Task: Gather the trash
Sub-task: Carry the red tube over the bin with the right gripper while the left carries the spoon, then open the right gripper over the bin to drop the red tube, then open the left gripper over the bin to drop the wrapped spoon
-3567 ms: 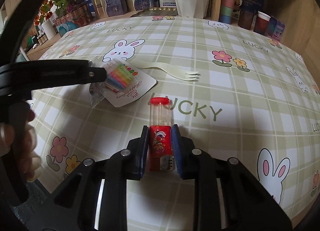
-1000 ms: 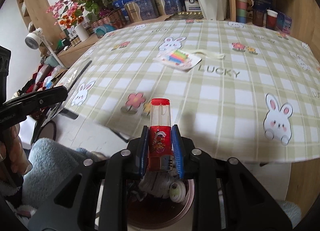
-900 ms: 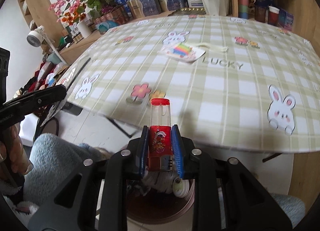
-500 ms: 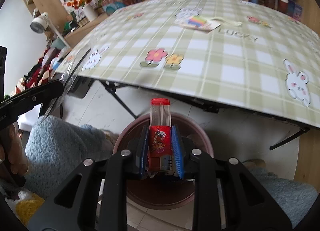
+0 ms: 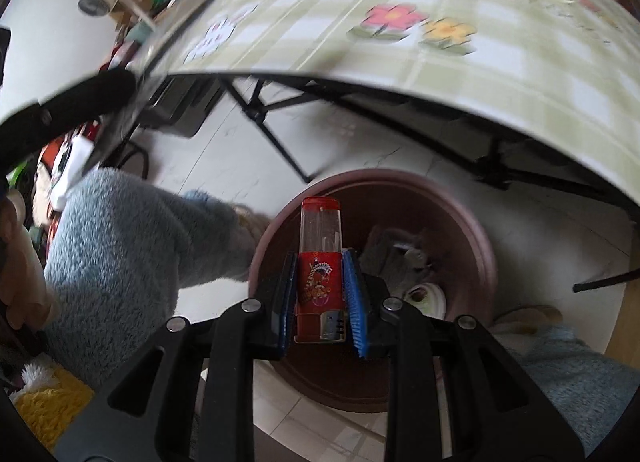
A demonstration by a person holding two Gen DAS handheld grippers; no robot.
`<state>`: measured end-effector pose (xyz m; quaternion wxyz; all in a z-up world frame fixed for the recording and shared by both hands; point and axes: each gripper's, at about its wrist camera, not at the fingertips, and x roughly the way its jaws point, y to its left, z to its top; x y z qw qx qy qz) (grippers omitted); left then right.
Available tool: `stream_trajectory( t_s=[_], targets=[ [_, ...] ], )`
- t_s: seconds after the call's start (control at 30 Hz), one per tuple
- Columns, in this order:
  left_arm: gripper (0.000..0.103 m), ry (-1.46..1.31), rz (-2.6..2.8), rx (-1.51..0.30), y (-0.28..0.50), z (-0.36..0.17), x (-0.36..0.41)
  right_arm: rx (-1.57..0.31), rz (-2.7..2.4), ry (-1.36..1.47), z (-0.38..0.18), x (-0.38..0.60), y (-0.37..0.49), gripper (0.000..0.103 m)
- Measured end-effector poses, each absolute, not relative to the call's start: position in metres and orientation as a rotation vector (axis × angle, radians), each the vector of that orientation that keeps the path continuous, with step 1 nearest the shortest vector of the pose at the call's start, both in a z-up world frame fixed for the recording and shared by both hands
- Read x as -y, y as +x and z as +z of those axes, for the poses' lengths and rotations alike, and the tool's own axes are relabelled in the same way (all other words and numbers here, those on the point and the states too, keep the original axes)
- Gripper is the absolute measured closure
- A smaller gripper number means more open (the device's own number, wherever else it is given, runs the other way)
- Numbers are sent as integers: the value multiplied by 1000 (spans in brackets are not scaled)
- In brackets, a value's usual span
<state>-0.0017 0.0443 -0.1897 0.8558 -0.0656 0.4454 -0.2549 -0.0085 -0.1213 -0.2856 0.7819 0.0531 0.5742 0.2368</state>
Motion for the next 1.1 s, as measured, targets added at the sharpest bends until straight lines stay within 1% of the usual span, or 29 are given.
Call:
stream_trajectory(
  t_s=[0.2, 0.27, 0.3, 0.33, 0.37, 0.47, 0.53, 0.67, 0.73, 0.8, 0.9, 1.1],
  targets=[
    [90, -153, -522, -948, 0, -194, -51, -1345, 618, 143, -313, 95, -4, 75],
    [90, -154, -522, -947, 0, -194, -52, -1358, 624, 131, -317, 89, -5, 69],
    [90, -154, -521, -947, 0, -194, -52, -1350, 624, 132, -315, 89, -5, 62],
    [90, -154, -521, -948, 0, -194, -52, -1336, 617, 138, -313, 90, -5, 53],
    [90, -154, -522, -949, 0, -194, -51, -1321, 606, 143, -310, 92, -4, 50],
    [90, -154, -522, -955, 0, -195, -50, -1271, 559, 155, -297, 104, -1, 45],
    [90, -150, -523, -957, 0, -195, -50, -1223, 509, 169, -286, 118, 0, 34],
    [90, -141, -523, -968, 0, -195, -47, -1122, 411, 172, -264, 141, 1, 27],
    [90, -136, -526, -975, 0, -196, -43, -1047, 350, 161, -249, 153, -1, 17],
    [90, -125, -532, -982, 0, -196, -39, -980, 298, 145, -236, 163, -4, 10],
    [90, -104, -543, -991, -1, -196, -31, -890, 223, 126, -221, 175, -7, 6],
    [90, -67, -566, -1010, -2, -199, -15, -792, 153, 151, -210, 198, -10, 6]
  ],
)
